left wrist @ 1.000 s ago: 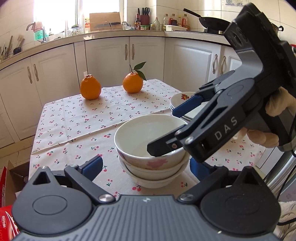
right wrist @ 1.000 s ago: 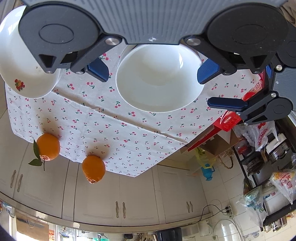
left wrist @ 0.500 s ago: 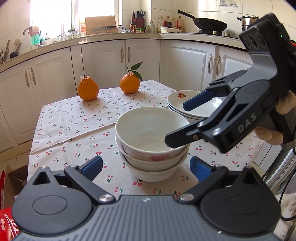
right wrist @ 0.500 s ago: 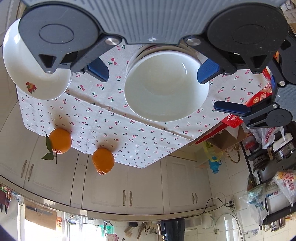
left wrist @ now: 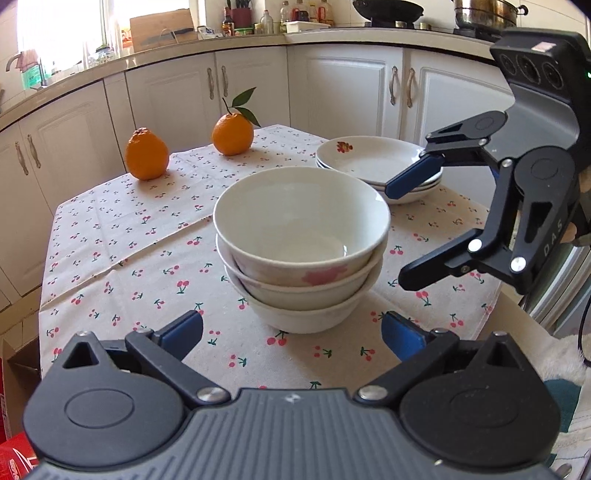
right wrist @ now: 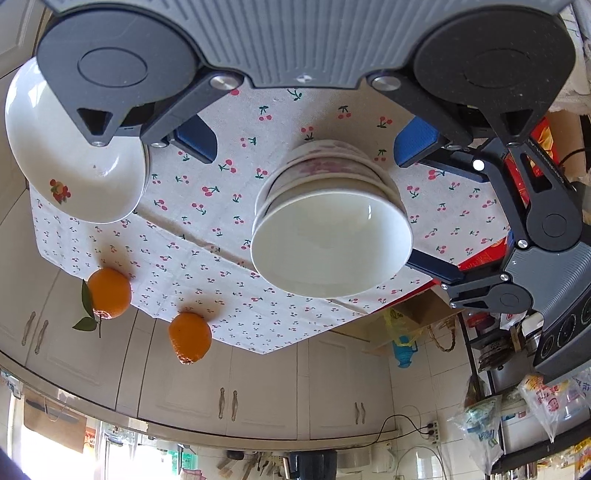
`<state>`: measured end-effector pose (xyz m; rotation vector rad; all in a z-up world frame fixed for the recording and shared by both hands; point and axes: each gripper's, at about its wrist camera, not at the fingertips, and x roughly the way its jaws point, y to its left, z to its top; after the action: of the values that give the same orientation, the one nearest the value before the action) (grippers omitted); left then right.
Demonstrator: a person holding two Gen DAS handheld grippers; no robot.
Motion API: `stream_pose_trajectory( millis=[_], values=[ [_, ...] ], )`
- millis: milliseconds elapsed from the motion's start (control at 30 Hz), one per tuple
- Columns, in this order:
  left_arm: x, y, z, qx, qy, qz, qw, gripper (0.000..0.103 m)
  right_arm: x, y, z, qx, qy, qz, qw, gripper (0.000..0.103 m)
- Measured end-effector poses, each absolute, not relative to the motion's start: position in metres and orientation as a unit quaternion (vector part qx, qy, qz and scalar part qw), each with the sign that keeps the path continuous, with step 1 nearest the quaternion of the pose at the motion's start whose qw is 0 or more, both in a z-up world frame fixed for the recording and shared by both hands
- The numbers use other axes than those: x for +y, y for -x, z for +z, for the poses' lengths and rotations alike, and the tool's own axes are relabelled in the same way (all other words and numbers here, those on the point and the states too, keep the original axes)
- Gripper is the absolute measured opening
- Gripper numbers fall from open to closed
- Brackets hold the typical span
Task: Organize plates and bowls
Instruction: 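Bring the left tool to the bowl stack while the right tool holds it, then carry the bowl stack with both tools and lower it onto the plate stack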
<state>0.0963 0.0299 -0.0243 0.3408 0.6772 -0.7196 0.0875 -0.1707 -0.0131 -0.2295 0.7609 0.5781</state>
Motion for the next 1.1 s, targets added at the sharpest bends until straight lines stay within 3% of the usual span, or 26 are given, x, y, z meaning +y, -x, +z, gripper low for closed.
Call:
stream_pose_trajectory(
  millis=[400,667,733,1100],
  values=[
    [0.021,-0.128,-0.040,0.343,-0.228,-0.392,0.823,0.102,-0.158,-0.116,-0.040,0.386,0.179,0.324,0.845,0.103],
    [0.013,-0.143,-0.035,0.355,-0.250,-0.445,0.783,0.095,-0.154,-0.136,-0.042,0.396,0.195,0.386,0.810,0.103],
    [0.011,-0.147,-0.035,0.359,-0.256,-0.456,0.773,0.089,-0.151,-0.139,-0.042,0.397,0.205,0.400,0.800,0.103],
    [0.015,-0.160,-0.032,0.356,-0.263,-0.519,0.731,0.086,-0.148,-0.149,-0.032,0.402,0.225,0.446,0.768,0.100]
  ],
)
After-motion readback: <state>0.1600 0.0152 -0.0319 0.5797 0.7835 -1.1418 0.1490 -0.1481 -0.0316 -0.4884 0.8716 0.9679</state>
